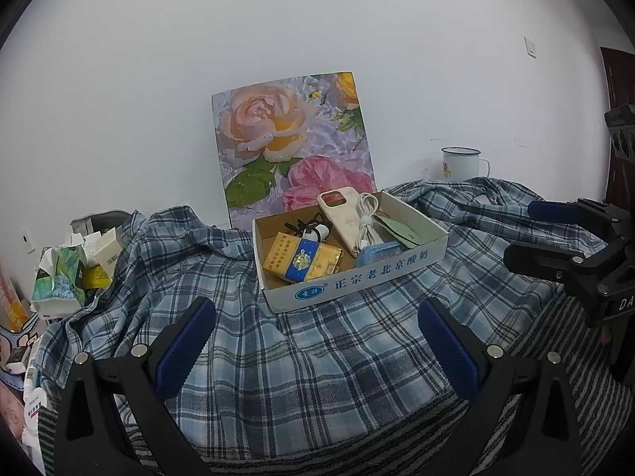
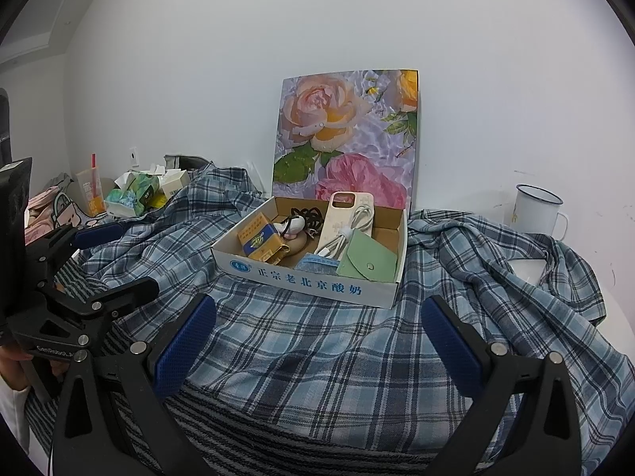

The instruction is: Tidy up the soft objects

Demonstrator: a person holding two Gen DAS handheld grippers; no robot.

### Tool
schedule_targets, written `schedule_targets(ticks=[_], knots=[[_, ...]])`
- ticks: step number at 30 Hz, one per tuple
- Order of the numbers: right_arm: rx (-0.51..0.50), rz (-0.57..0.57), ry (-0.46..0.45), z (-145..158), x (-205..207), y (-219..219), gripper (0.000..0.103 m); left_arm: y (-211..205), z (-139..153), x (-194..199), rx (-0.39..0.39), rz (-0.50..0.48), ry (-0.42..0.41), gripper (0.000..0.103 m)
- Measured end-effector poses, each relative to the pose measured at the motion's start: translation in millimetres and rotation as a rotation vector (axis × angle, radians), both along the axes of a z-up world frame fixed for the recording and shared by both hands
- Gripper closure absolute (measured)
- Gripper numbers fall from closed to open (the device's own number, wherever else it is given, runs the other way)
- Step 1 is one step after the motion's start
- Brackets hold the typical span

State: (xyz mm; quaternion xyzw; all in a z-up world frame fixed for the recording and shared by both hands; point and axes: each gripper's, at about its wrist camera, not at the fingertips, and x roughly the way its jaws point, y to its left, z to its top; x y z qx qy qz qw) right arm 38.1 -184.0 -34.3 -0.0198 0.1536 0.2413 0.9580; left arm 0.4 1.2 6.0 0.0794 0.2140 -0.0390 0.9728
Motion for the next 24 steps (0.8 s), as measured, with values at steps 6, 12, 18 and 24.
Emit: schedule_targets(ticks=[6, 12, 18, 24], knots=[[-0.001, 0.000, 0.002, -0.1, 0.7, 0.1, 0.000, 2.3, -0.1, -0.8, 0.007, -0.001, 0.001, 0.000], [0.000, 0.000, 0.002, -0.1, 1.0, 0.2, 0.000, 0.6, -0.2, -0.5, 0.003, -0.001, 0.000, 0.000], [0.000, 0.000, 0.003, 0.0, 0.6, 0.3, 0.000, 0.1, 0.2, 0.5, 0.006, -0.001, 0.001, 0.000], [0.000, 0.000, 0.003, 0.1, 0.4, 0.4, 0.000, 0.4, 0.2, 0.0, 0.006, -0.002, 0.001, 0.000]])
